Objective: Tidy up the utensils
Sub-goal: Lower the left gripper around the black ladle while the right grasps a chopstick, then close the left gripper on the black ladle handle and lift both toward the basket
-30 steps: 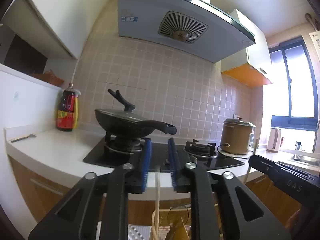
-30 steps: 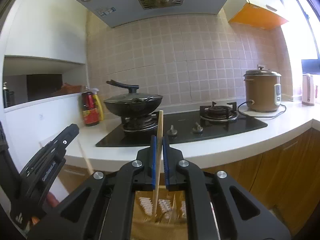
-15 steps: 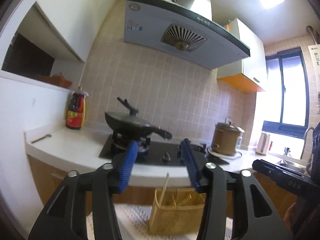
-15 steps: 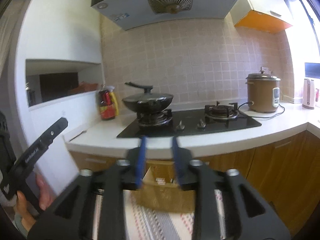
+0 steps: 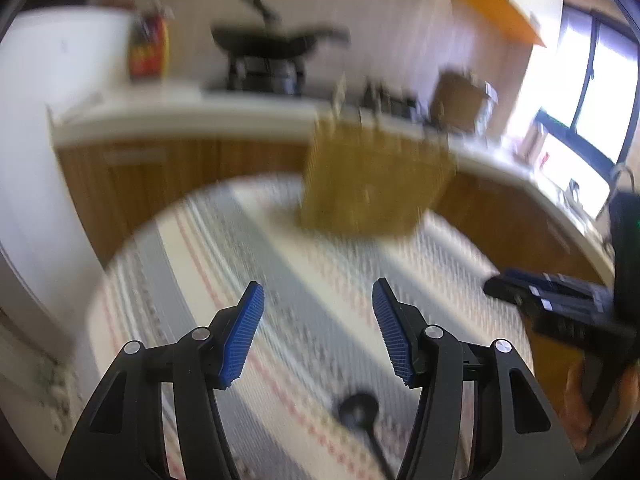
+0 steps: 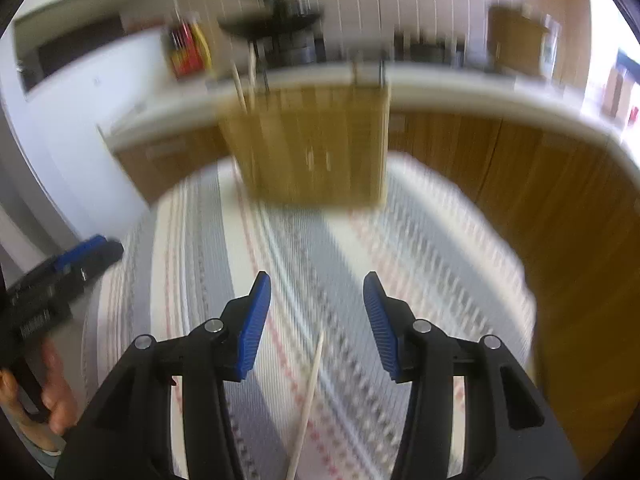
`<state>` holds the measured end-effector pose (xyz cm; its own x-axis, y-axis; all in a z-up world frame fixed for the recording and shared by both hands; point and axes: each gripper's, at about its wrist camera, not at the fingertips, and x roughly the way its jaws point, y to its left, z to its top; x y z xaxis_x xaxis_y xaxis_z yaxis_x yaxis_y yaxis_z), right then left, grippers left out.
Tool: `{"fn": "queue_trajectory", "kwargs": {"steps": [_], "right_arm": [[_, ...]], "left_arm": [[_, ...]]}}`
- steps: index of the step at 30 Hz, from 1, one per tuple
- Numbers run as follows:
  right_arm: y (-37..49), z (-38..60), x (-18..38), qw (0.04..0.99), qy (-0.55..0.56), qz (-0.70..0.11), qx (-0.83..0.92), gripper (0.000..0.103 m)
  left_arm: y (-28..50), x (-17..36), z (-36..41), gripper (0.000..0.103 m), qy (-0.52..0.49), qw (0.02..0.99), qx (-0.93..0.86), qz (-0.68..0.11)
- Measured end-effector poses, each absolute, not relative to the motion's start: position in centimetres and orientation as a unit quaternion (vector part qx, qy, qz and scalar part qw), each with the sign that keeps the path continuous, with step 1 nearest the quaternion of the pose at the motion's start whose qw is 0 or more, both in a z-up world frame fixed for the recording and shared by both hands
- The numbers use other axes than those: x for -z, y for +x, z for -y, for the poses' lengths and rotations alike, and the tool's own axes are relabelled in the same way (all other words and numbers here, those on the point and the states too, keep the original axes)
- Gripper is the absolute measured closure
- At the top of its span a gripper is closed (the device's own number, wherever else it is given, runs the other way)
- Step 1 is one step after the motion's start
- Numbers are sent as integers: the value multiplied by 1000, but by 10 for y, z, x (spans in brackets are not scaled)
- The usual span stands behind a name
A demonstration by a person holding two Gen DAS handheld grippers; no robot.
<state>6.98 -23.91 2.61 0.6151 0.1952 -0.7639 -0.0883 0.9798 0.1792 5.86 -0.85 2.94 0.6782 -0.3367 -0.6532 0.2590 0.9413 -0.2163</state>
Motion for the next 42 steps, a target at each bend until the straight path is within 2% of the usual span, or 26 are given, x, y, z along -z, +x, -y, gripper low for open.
{"fn": "queue_trajectory", "kwargs": {"steps": [3, 5, 9, 16, 21, 33, 42], "right_arm": [[76, 240, 0, 863, 80, -490, -96, 61], [78, 238, 17, 842, 89, -520, -112, 71], [80, 231, 43, 809, 98, -566, -128, 82], [70, 214, 58, 799, 52, -585, -128, 82], [65, 208, 61, 804, 2, -582, -123, 96], [68, 224, 58, 788, -16, -604, -116, 96], [84, 214, 61, 760, -7, -639, -122, 96]], "left_arm": [[60, 1, 10, 49, -55, 878, 189, -437], [65, 15, 9, 49, -66, 856, 207, -470], [77, 39, 8, 49, -93, 811, 223, -533], [80, 55, 28, 49, -88, 789, 213, -570], [78, 60, 42, 49, -67, 791, 199, -575], [91, 60, 87, 49, 16, 800, 177, -574], [93, 64, 97, 48, 36, 798, 178, -575]]}}
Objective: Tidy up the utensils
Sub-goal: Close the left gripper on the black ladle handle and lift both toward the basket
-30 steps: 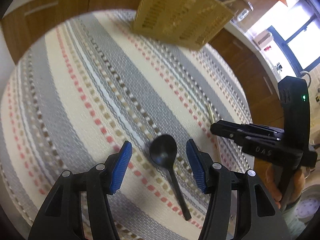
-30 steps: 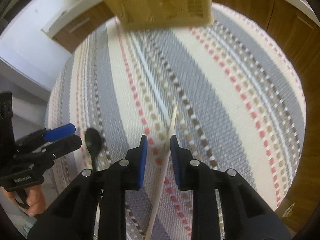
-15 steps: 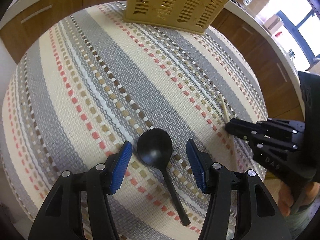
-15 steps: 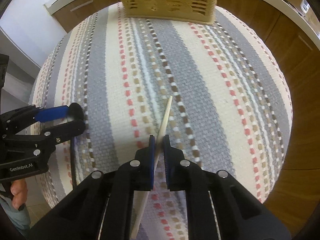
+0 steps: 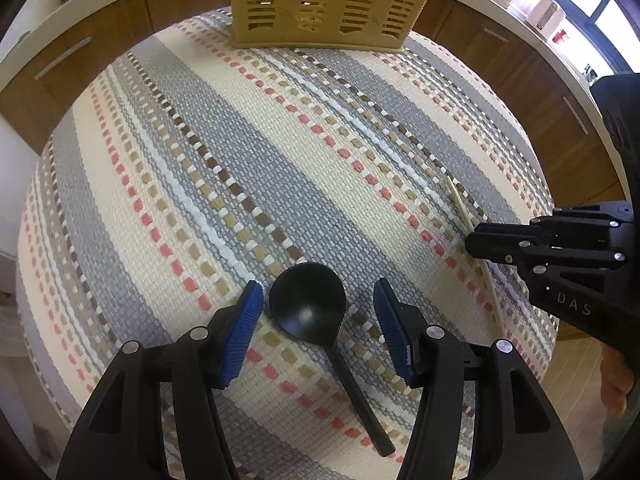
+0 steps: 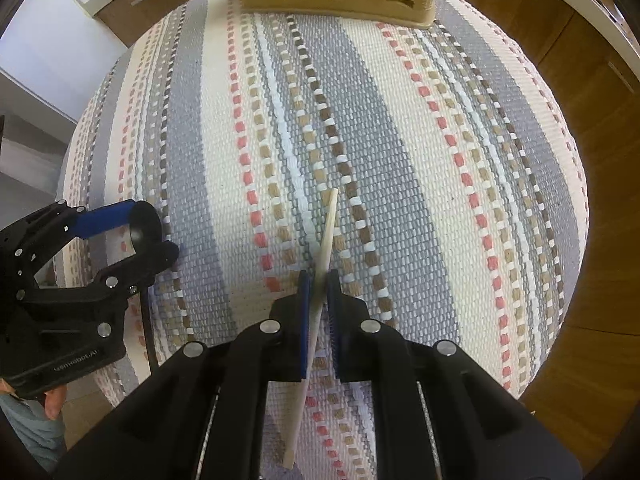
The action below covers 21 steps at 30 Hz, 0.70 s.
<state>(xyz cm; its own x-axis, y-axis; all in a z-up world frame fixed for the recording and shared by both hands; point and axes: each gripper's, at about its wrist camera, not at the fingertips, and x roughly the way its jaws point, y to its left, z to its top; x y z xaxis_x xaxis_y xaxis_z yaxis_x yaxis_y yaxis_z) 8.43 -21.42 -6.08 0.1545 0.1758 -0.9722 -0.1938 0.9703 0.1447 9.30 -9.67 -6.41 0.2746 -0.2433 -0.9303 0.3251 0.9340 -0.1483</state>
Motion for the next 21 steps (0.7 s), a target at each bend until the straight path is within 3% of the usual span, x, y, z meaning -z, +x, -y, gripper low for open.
{"fn": "queue_trajectory", "kwargs": {"steps": [2, 3, 4, 11, 21], "right_arm": [[86, 215, 61, 756, -1, -643, -123, 96], [89, 210, 63, 756, -1, -643, -123, 97], [89, 209, 63, 758, -3, -641, -122, 98], [80, 218, 52, 776, -4, -616, -136, 98], [61, 226, -1, 835, 17, -523, -169, 98]], "left_arm": [[93, 65, 97, 53, 44, 802, 171, -571], [89, 63, 91, 65, 48, 806, 161, -568], [90, 63, 87, 68, 45, 806, 161, -568], [93, 57, 61, 68, -31, 812, 187, -553], [73, 0, 52, 68, -7, 872, 195, -448]]}}
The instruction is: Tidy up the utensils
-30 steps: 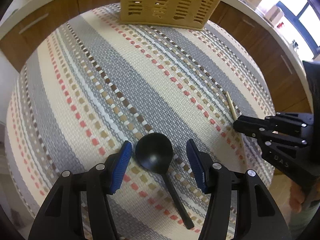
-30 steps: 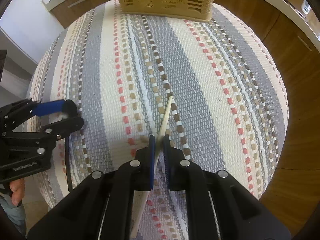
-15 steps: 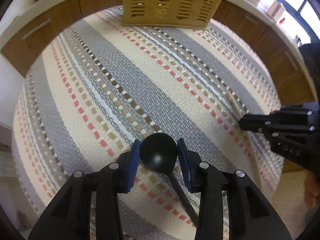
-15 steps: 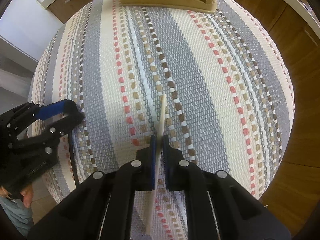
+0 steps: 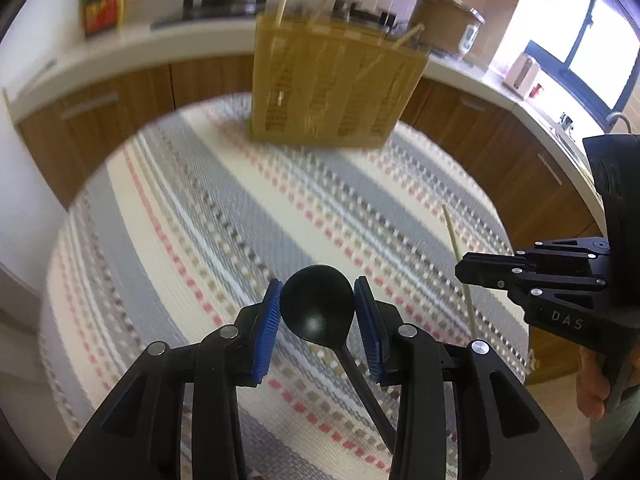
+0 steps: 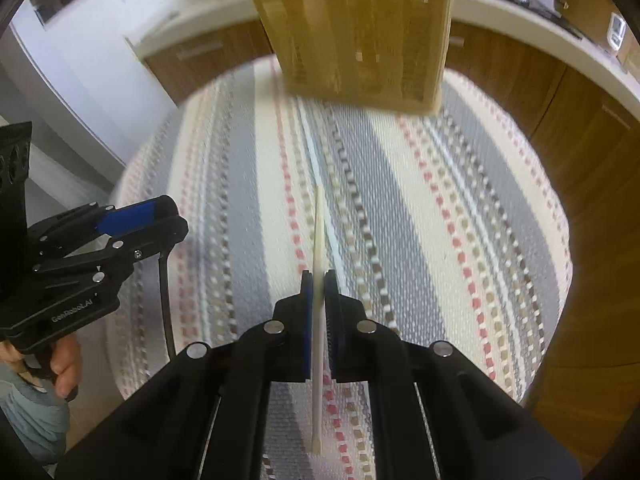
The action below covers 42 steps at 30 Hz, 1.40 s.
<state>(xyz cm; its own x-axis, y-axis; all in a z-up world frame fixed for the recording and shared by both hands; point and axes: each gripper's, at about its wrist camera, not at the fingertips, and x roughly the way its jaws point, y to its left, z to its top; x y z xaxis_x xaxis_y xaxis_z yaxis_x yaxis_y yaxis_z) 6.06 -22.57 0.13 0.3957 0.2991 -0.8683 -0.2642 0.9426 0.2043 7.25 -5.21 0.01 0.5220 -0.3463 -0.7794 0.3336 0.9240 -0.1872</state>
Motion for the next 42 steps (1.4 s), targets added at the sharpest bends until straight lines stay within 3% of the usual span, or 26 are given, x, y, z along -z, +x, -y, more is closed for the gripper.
{"fn": "queue_trajectory", "kwargs": {"steps": [22, 35, 36, 40, 42], "right_arm": [[47, 248, -105, 929, 39, -332, -158, 100], [88, 268, -122, 935, 49, -320, -144, 100], [88, 269, -117, 934, 47, -323, -144, 99], [108, 271, -68, 896, 19, -414, -159, 74], [116, 268, -43, 872, -9, -457, -173, 73]], "left_arm": [[71, -106, 45, 68, -6, 961, 139, -240], [119, -141, 59, 68, -2, 980, 116, -164], [120, -138, 58, 68, -4, 979, 117, -166], [128, -122, 52, 68, 4, 976, 119, -184], [130, -115, 47, 68, 1, 974, 118, -193]]}}
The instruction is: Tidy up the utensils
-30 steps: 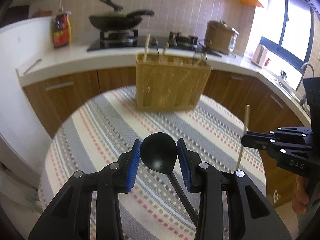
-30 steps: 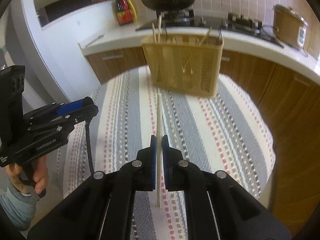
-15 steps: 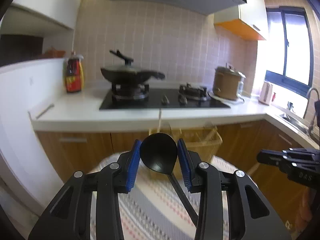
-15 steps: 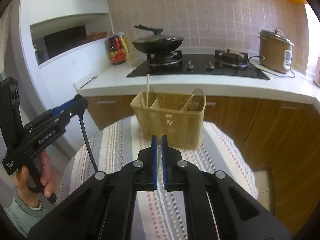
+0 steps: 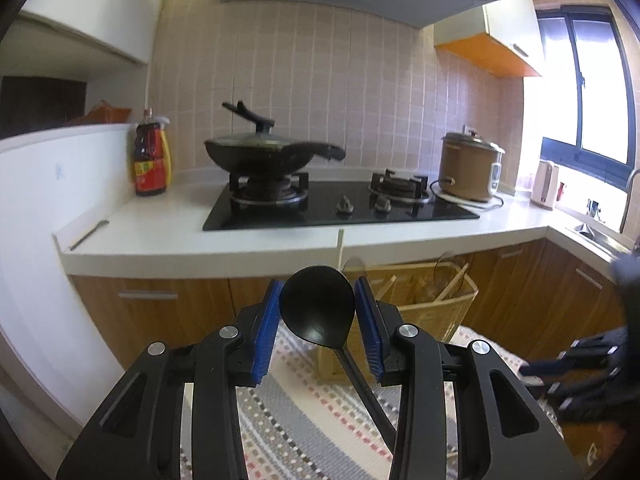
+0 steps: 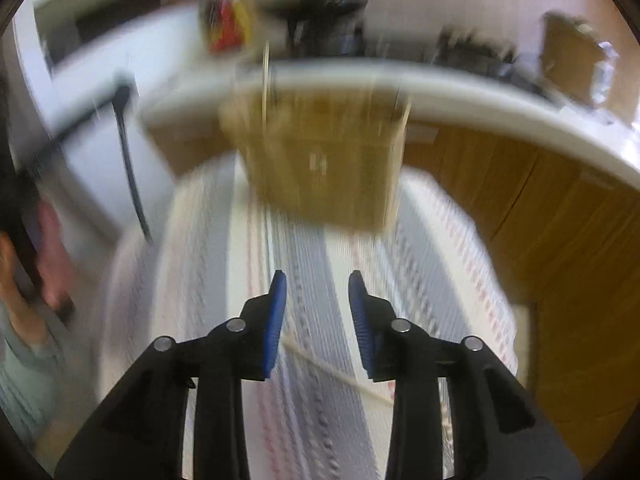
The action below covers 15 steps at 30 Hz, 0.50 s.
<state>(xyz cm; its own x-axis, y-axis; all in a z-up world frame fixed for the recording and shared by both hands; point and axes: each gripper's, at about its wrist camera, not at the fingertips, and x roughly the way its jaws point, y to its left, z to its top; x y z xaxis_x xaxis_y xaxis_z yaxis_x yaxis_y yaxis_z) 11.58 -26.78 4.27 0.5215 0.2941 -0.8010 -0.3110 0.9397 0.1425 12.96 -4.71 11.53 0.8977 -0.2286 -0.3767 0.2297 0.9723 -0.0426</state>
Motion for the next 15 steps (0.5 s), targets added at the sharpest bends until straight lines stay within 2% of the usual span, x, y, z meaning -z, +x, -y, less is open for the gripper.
{"fn": "queue_trajectory", "kwargs": {"steps": [5, 11, 15], "right_arm": [[124, 234, 16, 789, -115, -547, -254, 73], [127, 195, 44, 741, -229, -568, -277, 74], [136, 191, 51, 725, -238, -584, -278, 75]], "left_arm": [[130, -101, 39, 68, -8, 970, 121, -210], [124, -95, 38, 68, 15, 970, 116, -215], [121, -93, 36, 68, 18, 969, 115, -216]]}}
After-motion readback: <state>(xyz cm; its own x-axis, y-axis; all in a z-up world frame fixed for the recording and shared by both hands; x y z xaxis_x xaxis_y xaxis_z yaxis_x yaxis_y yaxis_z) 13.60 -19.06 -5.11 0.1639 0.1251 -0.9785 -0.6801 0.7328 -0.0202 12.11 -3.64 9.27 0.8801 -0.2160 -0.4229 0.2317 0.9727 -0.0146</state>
